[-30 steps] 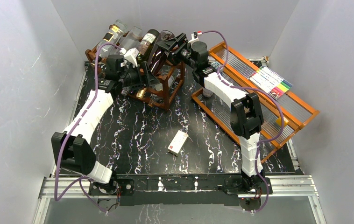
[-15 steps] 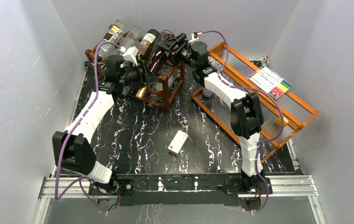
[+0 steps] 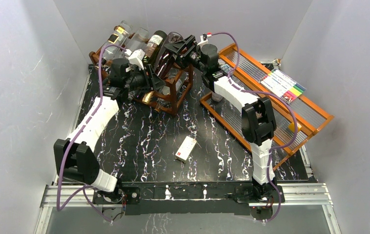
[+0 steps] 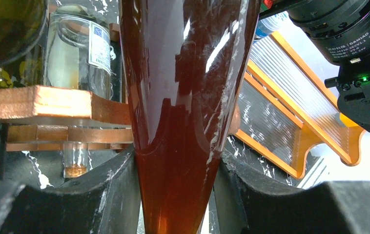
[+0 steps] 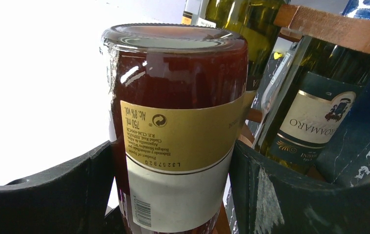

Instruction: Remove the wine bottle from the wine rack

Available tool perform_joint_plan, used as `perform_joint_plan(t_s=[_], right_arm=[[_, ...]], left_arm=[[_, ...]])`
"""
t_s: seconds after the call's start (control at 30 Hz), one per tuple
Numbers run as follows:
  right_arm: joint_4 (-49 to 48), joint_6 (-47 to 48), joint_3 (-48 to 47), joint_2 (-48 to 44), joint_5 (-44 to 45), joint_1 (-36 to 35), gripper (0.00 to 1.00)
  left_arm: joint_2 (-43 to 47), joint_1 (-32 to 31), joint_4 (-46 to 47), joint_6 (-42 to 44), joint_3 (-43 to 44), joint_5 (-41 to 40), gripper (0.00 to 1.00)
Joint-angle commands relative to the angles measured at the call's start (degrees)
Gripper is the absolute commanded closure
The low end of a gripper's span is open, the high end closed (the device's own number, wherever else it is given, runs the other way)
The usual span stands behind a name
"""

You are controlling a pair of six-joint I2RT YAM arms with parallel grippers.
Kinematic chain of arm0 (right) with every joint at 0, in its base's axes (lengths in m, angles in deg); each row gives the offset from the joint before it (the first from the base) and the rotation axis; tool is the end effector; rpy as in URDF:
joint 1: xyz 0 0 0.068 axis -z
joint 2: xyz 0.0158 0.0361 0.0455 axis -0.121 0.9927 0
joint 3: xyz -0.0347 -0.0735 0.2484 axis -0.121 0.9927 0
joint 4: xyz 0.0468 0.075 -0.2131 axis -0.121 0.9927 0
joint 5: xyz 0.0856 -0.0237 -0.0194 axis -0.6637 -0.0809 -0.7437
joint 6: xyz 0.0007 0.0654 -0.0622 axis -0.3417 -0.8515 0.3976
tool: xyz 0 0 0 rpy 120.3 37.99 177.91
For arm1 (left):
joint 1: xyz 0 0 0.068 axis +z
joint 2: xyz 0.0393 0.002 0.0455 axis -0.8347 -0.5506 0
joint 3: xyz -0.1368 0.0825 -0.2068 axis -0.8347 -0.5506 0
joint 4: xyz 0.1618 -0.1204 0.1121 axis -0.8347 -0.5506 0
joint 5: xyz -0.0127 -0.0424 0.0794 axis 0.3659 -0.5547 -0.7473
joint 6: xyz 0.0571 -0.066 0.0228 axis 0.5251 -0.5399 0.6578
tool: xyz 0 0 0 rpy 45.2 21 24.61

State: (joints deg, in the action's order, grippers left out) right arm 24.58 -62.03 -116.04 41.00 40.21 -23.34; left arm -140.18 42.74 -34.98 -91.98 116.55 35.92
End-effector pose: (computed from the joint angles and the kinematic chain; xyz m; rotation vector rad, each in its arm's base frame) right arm 0.4408 0.2790 0.3506 0.4050 1.6034 1.6192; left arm 0.3365 -0.1218 0.3490 0.1913 1.9202 -0.8926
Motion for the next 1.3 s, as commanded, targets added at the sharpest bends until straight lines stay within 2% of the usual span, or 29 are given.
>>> perform_joint_plan(t_s=[0.0, 0.13, 0.33, 0.73, 1.03, 1.27], right_arm=[[-3.4, -0.1, 2.1, -4.5, 1.6, 0.7, 0.18], [-1.8, 2.3, 2.3, -5.5, 2.0, 0.7, 0.02], [3.9, 5.1, -0.6, -6.1, 2.1, 0.7, 0.02], [12.4, 9.4, -1.9, -11.0, 3.8, 1.3, 0.02], [13.1, 11.3, -1.4, -13.5, 2.6, 2.1, 0.02], [19.0, 17.0, -2.9, -17.2, 4.9, 2.3, 0.02]], left_arm=[[7.7, 0.2, 5.8, -3.0, -2.0, 0.0, 1.0], [11.2, 0.2, 8.1, -5.4, -3.2, -3.6, 1.0], [10.4, 0.2, 4.2, -5.9, 1.6, -5.6, 1.0], [14.0, 0.3, 11.2, -14.8, 0.9, -7.6, 1.0], [13.5, 0.6, 12.6, -16.7, 1.5, -6.3, 1.0], [13.3, 0.6, 12.9, -17.1, 4.0, -5.9, 1.0]])
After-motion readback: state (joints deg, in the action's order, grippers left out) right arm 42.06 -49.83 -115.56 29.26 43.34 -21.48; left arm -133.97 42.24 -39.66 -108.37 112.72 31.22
